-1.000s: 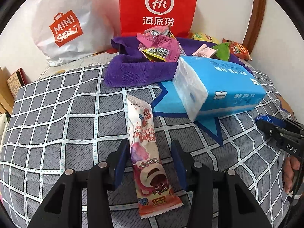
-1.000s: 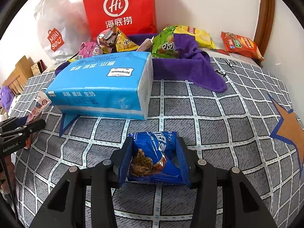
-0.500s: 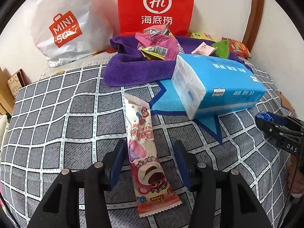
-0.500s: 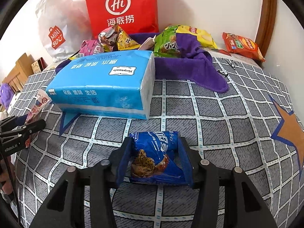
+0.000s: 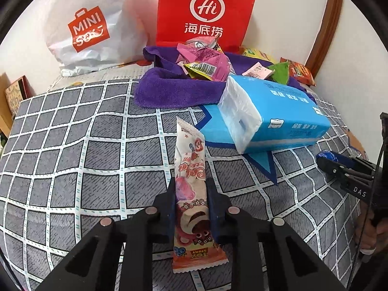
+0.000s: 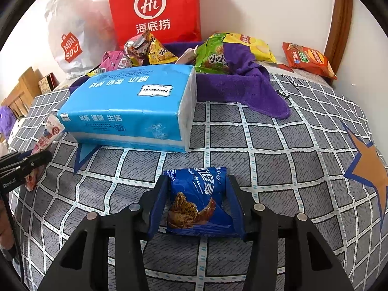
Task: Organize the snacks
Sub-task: 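Carry both held packets over the purple towel, then lower both packets onto the purple towel and open both tools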
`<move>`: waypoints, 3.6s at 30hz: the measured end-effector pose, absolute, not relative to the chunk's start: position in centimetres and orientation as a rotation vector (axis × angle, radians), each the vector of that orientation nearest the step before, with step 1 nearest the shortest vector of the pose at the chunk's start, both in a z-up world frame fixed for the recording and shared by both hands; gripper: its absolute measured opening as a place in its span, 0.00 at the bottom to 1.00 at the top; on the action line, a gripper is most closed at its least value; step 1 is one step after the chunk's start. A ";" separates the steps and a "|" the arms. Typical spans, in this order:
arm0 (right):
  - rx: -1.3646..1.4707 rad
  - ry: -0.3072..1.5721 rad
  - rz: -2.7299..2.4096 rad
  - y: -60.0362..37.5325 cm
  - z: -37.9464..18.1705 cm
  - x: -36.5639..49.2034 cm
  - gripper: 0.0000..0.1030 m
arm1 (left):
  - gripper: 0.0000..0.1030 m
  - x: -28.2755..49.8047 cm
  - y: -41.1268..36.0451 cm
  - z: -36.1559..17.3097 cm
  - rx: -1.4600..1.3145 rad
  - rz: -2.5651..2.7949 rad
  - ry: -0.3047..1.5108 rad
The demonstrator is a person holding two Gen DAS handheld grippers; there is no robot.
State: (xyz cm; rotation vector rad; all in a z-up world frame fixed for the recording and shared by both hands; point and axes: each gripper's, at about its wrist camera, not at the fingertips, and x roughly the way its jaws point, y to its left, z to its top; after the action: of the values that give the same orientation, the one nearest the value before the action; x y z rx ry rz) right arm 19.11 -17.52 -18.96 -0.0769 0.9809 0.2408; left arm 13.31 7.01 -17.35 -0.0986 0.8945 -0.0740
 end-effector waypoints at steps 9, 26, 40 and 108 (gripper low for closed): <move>-0.062 0.979 0.241 -17.8 -19.0 19.1 0.42 | 0.18 13.3 7.1 -17.4 -0.115 -0.087 0.896; -0.041 0.883 0.287 -16.2 -12.7 15.6 0.41 | 0.18 11.6 7.7 -14.3 -0.207 -0.120 0.942; -0.016 0.831 0.309 -16.0 -6.9 17.4 0.41 | 0.18 12.6 5.2 -7.8 -0.213 -0.205 0.891; -0.132 0.958 0.456 -10.2 -9.4 39.5 0.41 | 0.18 34.2 5.6 -7.1 -0.312 -0.218 0.976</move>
State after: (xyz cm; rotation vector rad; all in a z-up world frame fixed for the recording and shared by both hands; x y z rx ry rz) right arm 39.53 -10.15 -9.41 -0.1321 0.9583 0.4560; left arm 34.24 5.65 -7.13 -0.3121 0.9761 -0.2185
